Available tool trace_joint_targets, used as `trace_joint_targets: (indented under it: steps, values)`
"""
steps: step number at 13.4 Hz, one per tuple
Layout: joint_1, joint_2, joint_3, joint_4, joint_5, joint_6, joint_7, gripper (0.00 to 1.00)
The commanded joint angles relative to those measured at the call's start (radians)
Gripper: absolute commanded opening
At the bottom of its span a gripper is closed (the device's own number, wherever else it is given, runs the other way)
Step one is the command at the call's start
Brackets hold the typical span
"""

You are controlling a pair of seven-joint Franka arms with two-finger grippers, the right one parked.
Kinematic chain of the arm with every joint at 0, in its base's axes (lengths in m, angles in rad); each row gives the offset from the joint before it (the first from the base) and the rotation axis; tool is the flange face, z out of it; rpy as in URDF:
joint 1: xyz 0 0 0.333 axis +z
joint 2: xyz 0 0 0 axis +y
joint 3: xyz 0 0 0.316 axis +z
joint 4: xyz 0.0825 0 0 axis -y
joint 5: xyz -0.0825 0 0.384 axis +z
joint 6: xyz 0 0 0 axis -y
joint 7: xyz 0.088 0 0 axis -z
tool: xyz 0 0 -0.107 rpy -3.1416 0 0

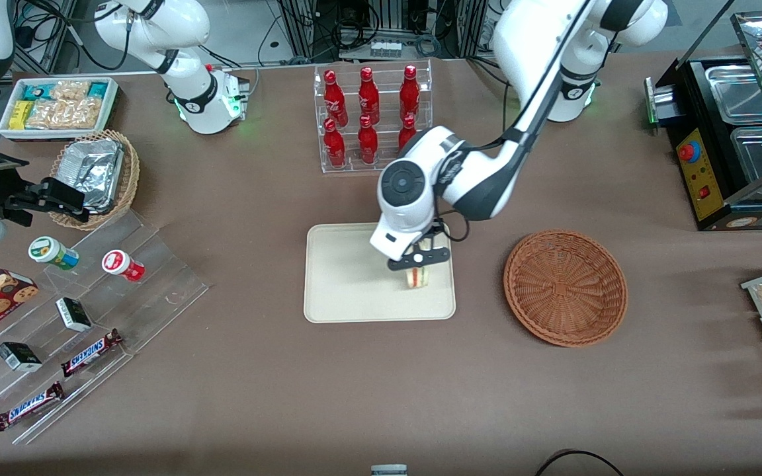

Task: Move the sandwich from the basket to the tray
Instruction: 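Lift the sandwich and carry it over the cream tray, then lower the sandwich onto the tray and open the left gripper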

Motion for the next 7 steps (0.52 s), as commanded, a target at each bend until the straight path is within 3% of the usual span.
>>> trace_joint_targets:
  steps: [1, 7]
  values:
    - [-0.060, 0.059, 0.016, 0.058, 0.006, 0.004, -0.010, 0.00]
    - [-0.097, 0.097, 0.017, 0.050, 0.013, 0.006, -0.010, 0.00]
